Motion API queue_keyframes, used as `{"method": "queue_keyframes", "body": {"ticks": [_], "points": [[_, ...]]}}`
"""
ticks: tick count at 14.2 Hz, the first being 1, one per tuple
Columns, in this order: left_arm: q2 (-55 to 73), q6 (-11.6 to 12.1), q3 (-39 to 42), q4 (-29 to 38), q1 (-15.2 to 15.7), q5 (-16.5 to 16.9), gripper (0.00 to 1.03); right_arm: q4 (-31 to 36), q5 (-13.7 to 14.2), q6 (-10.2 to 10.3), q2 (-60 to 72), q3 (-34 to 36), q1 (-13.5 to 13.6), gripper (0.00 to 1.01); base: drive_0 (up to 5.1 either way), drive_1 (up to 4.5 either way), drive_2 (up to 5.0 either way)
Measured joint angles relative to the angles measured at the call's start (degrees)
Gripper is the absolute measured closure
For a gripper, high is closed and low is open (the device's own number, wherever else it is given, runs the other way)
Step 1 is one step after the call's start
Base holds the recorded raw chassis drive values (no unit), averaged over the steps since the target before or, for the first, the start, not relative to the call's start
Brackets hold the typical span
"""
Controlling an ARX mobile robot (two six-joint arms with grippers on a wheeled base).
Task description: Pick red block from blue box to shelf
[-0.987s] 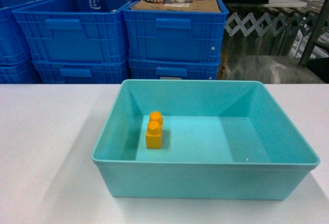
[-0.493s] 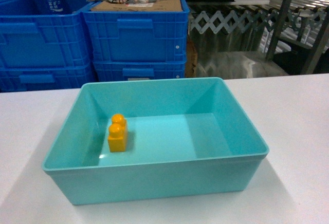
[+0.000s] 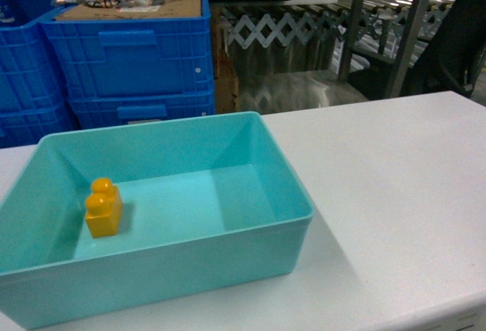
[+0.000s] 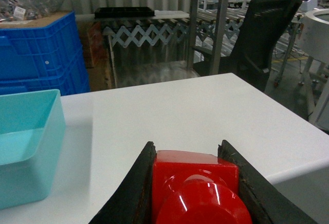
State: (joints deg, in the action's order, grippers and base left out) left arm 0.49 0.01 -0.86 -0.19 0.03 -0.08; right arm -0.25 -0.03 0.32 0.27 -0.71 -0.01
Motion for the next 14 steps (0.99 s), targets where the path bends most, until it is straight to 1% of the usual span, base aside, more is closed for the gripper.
{"method": "queue_keyframes", "body": {"ticks": [14], "points": [[0.0, 0.0, 0.0, 0.0, 0.0, 0.0, 0.05, 0.0, 0.0, 0.0, 0.0, 0.0, 0.0, 0.73, -1.5, -1.49, -1.5]]}}
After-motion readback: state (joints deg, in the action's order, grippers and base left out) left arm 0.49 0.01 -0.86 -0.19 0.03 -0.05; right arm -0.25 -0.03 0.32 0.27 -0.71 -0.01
